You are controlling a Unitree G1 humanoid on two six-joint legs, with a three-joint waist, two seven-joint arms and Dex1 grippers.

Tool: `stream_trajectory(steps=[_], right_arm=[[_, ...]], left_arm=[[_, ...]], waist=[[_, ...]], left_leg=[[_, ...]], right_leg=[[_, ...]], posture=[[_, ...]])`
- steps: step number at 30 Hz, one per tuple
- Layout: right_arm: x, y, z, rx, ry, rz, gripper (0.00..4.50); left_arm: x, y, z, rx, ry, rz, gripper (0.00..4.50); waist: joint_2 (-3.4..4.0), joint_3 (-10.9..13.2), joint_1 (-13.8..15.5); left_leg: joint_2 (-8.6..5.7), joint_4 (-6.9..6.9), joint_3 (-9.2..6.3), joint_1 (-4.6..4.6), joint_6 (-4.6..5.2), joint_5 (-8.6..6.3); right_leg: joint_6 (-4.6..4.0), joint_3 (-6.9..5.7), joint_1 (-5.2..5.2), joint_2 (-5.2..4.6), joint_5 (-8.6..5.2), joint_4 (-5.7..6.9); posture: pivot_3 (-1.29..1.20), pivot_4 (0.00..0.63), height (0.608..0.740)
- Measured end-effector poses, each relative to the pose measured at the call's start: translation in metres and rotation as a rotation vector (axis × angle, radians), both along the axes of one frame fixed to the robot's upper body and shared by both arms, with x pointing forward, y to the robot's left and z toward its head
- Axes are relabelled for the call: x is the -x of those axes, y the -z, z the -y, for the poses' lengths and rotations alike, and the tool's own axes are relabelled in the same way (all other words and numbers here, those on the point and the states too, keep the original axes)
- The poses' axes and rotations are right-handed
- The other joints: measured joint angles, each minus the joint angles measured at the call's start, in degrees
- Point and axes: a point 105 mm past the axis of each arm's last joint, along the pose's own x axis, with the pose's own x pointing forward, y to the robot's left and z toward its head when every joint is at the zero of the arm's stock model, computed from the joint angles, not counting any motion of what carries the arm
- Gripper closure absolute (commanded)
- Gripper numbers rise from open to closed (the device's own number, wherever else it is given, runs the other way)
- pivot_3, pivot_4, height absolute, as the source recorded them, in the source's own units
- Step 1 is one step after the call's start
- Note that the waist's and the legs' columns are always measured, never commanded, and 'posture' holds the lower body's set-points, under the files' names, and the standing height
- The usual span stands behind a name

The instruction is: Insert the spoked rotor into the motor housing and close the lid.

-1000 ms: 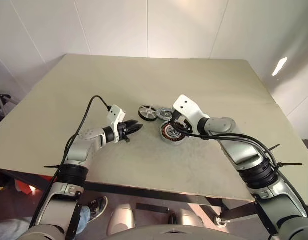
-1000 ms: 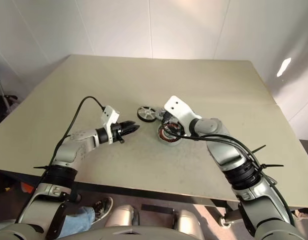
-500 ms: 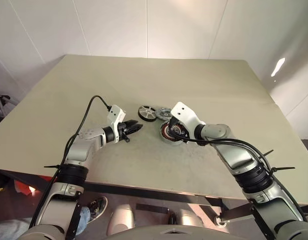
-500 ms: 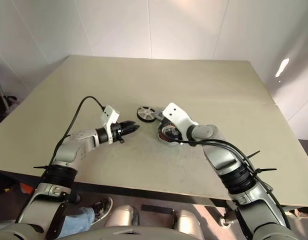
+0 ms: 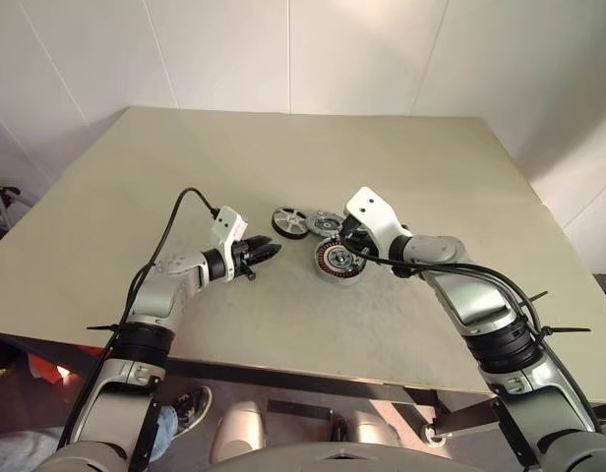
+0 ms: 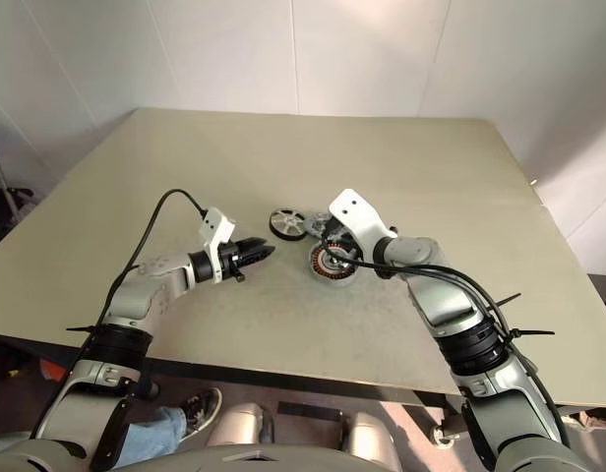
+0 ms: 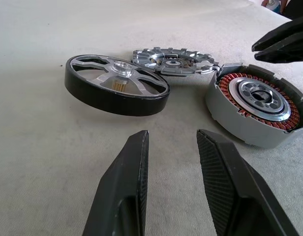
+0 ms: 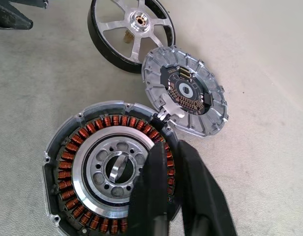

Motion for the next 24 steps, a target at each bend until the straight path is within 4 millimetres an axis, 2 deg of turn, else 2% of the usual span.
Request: stream_trajectory(steps=[8, 10, 11, 24], right_arm=[[0.002, 0.003, -0.002, 0.007, -0.008, -0.014, 4.45], [0.005, 0.013, -0.003, 0.017, -0.014, -0.036, 4.45], [0.008, 0.023, -0.003, 0.024, -0.014, -0.067, 4.45], [0.01, 0.025, -0.004, 0.016, -0.018, -0.067, 4.45]], left_arm=[[0.0, 0.0, 0.0, -0.002, -0.001, 0.0, 2.85], [0.0, 0.0, 0.0, -0.002, -0.002, 0.0, 2.85], [0.0, 0.0, 0.0, -0.002, -0.002, 0.0, 2.85], [0.0, 0.001, 0.0, -0.003, -0.004, -0.002, 2.85]], waist=[[0.0, 0.0, 0.0], [-0.02, -0.01, 0.0], [-0.02, -0.01, 0.0], [-0.06, -0.03, -0.01]], left_leg=[[0.0, 0.0, 0.0, 0.0, 0.0, 0.0], [0.0, 0.0, 0.0, 0.02, 0.0, 0.0], [0.0, 0.0, 0.0, 0.01, 0.01, -0.01], [0.0, 0.02, 0.0, 0.11, 0.02, -0.02]], right_leg=[[0.0, 0.0, 0.0, 0.0, 0.0, 0.0], [0.0, 0.0, 0.04, 0.0, 0.0, -0.02], [0.0, 0.0, 0.04, 0.0, 0.0, -0.03], [0.01, 0.0, 0.14, 0.0, 0.0, -0.02]], posture=[[0.0, 0.0, 0.74], [0.0, 0.0, 0.74], [0.0, 0.0, 0.74], [0.0, 0.0, 0.74]])
